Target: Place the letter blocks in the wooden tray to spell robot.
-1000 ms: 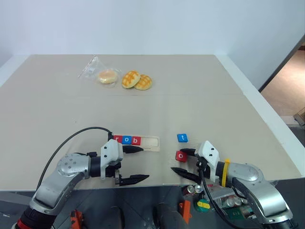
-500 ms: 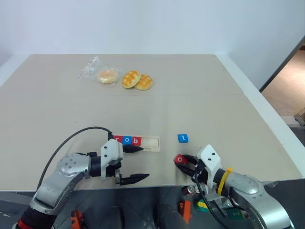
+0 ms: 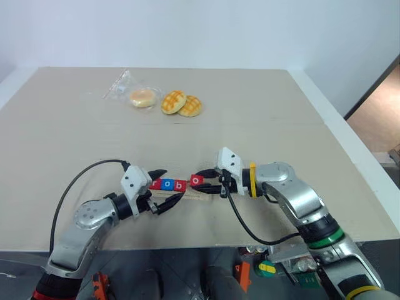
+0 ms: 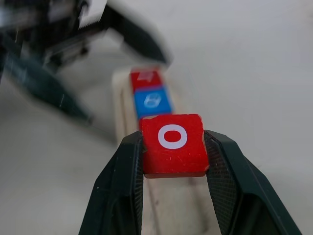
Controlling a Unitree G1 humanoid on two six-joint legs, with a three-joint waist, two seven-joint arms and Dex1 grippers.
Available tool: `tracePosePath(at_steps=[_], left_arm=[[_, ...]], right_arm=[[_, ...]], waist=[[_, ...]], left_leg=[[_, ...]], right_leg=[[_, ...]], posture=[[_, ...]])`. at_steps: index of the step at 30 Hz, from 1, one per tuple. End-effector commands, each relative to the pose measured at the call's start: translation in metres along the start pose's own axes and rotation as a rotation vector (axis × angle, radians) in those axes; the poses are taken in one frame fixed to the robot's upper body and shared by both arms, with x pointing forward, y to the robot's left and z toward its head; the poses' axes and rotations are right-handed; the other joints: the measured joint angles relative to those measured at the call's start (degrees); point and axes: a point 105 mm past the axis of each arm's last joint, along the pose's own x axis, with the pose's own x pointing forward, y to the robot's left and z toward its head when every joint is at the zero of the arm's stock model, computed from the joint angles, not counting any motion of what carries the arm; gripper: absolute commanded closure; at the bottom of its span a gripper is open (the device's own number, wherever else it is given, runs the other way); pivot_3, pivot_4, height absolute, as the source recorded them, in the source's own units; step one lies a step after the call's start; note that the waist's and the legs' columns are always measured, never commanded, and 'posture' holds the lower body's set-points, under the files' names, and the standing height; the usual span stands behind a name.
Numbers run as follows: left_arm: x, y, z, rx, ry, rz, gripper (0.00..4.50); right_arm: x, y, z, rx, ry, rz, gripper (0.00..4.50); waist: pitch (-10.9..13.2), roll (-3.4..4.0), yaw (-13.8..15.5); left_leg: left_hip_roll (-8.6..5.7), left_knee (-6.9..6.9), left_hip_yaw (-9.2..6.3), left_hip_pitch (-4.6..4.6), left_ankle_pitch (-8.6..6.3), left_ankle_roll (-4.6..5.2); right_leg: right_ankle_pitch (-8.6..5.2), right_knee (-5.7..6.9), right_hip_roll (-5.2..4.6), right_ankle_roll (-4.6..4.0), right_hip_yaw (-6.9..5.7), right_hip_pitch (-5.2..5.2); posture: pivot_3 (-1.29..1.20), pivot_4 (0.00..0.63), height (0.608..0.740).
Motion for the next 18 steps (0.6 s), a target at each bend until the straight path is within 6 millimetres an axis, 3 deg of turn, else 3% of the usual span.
tracePosePath(at_steps=[1, 4, 18], left_arm=[[-0.003, -0.003, 0.009, 0.023, -0.031, 0.024, 0.00], [-0.006, -0.005, 0.009, 0.028, -0.030, 0.029, 0.00], [-0.009, -0.007, 0.011, 0.035, -0.037, 0.019, 0.00]], right_arm=[[0.003, -0.006, 0.006, -0.068, -0.004, 0.036, 3.29], [0.008, -0.010, 0.004, -0.066, 0.004, 0.050, 3.29], [0.020, -0.007, -0.007, -0.066, 0.030, 0.089, 3.29]], waist=[[0.0, 0.00, 0.0], [0.0, 0.00, 0.3], [0.0, 0.02, 0.5]], left_leg=[[0.00, 0.04, -0.01, -0.10, -0.06, -0.01], [0.01, 0.07, -0.13, -0.47, -0.10, -0.04], [0.02, 0.28, -0.10, -0.43, 0.04, -0.09]], right_leg=[[0.06, 0.00, 0.00, -0.12, 0.00, -0.08], [0.11, 0.02, 0.00, -0.20, -0.09, -0.35], [0.26, 0.06, 0.07, -0.20, -0.25, -0.34]], posture=[[0.00, 0.150, 0.740], [0.00, 0.150, 0.740], [0.00, 0.150, 0.740]])
